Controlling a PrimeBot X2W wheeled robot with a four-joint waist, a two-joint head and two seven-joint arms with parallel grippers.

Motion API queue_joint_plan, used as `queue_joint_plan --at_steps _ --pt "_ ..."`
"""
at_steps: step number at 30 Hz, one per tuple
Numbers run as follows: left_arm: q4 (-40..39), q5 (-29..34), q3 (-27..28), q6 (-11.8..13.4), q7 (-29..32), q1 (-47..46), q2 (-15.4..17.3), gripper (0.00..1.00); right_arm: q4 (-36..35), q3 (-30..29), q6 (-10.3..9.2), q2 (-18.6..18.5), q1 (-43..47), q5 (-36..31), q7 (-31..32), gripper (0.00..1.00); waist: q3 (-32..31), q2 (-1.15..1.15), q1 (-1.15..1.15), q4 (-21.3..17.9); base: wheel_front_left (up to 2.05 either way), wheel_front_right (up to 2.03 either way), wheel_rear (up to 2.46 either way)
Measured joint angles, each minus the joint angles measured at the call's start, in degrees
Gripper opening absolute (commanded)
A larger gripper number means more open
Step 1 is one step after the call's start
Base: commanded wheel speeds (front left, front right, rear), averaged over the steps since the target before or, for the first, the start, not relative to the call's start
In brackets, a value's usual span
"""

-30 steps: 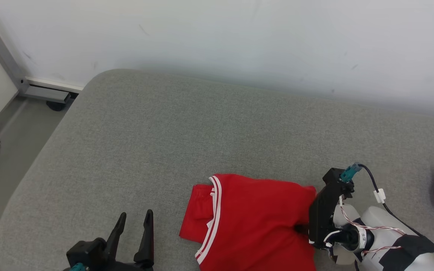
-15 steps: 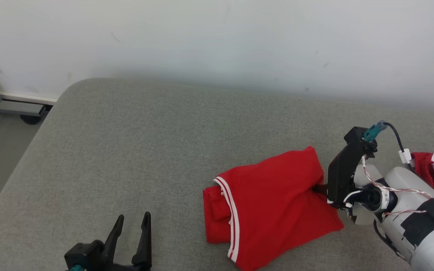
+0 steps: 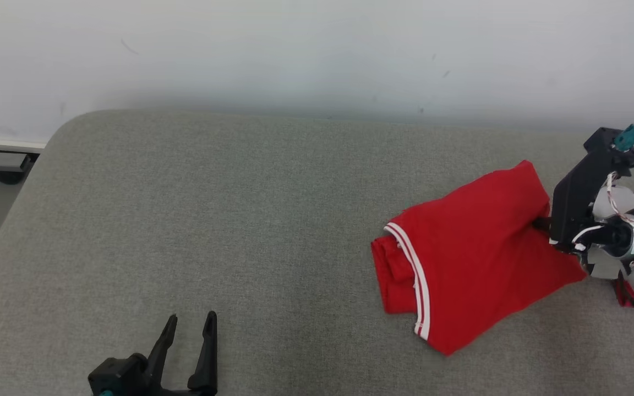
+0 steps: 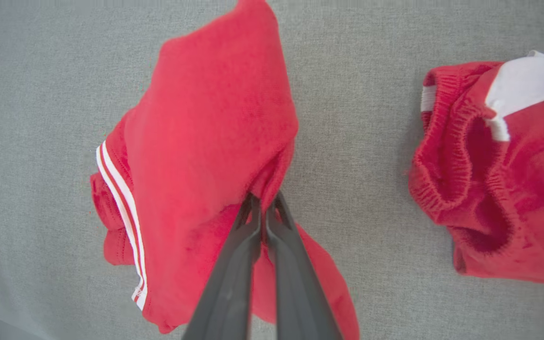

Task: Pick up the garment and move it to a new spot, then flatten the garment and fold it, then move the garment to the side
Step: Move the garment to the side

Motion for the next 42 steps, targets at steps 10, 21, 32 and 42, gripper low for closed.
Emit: queue_joint_plan --at_steps 10,21,32,42 --pt "-0.51 0.02 0.07 -0.78 0.00 -0.34 0.46 1.00 1.74 -2.38 0.00 -2.60 -3.14 -2.46 1.03 0.00 2.48 0.00 0.00 -1.93 0.00 0.00 0.00" --pt "-0.44 0.09 0.19 -0.97 0.00 -0.77 0.70 1.00 2.11 -5.35 -0.01 -4.11 -6.54 -5.76 1.52 0.00 3.83 0.00 0.00 -3.76 0.00 0.00 0.00" --pt "-0.55 0.09 0.25 -0.99 0.00 -1.41 1.16 1.00 2.91 -8.59 -0.01 -6.58 -8.05 -9.42 2.47 0.00 4.43 0.00 -0.01 -4.70 0.00 0.00 0.00" --pt "-1.58 0.10 0.19 -1.48 0.01 -1.64 1.66 1.00 4.46 -11.67 -0.01 -9.56 -9.26 -15.46 3.55 0.00 6.60 0.00 0.00 -5.43 0.00 0.00 0.00"
